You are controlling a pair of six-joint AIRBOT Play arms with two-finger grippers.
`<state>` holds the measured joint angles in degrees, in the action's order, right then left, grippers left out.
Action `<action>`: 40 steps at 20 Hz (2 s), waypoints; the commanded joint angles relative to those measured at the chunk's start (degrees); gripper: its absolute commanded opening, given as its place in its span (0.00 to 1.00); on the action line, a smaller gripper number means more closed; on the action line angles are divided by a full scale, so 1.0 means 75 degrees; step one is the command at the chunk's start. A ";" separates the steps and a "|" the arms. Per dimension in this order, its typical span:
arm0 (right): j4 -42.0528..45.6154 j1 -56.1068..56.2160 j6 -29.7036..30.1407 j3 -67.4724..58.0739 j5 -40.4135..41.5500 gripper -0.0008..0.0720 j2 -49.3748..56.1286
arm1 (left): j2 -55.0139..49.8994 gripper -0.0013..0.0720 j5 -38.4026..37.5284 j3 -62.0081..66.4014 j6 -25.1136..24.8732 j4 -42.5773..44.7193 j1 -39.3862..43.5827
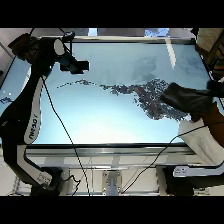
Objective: Fold the shirts.
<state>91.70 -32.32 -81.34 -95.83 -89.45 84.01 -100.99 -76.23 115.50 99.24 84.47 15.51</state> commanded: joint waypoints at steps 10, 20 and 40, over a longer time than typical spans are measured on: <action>0.3296 -0.2521 0.0012 0.3130 -0.1142 0.04 -0.1880 | 0.0003 0.04 -0.0044 0.0000 -0.0242 -0.0399 0.0175; 0.3439 -0.2585 -0.0248 0.4820 0.0128 0.67 -0.1883 | 0.0003 0.06 -0.0026 0.0000 -0.0219 -0.0903 0.0175; -0.2903 0.4485 -0.0592 0.3768 0.3153 0.41 -0.1699 | 0.0003 0.41 -0.1568 0.0000 -0.1501 -0.1594 0.0172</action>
<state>64.42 -5.56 -81.12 -67.53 -66.54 69.65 -100.99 -85.89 115.50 91.33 71.94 16.80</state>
